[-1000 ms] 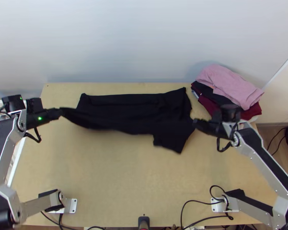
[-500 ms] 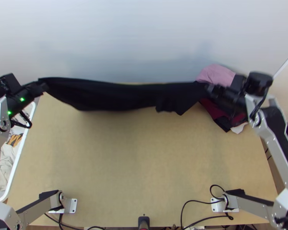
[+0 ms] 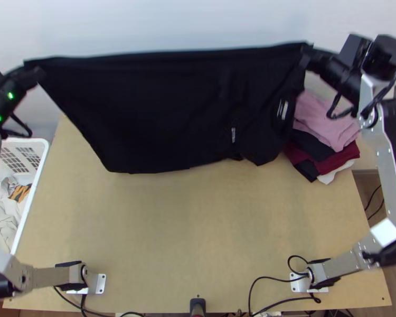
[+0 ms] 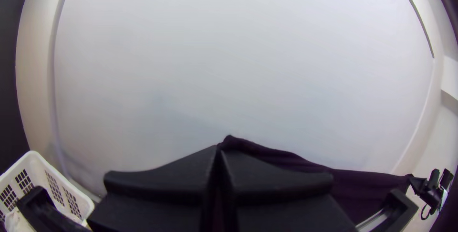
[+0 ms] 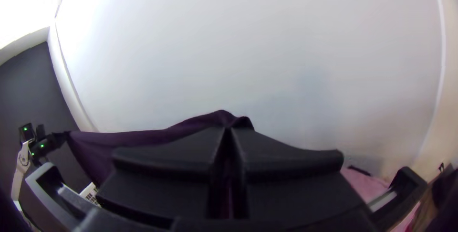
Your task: Fold the t-shirt
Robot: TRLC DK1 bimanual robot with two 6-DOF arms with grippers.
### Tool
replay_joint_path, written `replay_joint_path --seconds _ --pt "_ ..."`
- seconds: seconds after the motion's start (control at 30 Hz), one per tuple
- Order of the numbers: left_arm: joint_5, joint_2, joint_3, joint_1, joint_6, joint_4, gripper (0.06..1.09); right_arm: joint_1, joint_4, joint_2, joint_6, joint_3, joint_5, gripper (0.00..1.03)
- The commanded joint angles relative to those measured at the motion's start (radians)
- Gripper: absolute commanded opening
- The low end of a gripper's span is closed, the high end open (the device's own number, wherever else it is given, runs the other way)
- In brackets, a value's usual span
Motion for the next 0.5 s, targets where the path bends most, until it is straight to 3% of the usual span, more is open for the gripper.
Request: replay_joint_path --seconds 0.0,0.23,0.47 --pt "-0.067 0.073 0.118 0.009 -0.004 0.029 0.1 -0.034 0.025 0.08 -0.026 0.156 0.051 0.03" --pt "-0.13 0.186 0.319 -0.011 0.0 0.026 0.1 -0.031 0.072 0.094 -0.029 0.242 0.086 0.03" --pt "-0.182 0.047 0.339 -0.038 -0.01 0.0 0.1 -0.038 0.071 -0.156 -0.023 0.106 0.084 0.03"
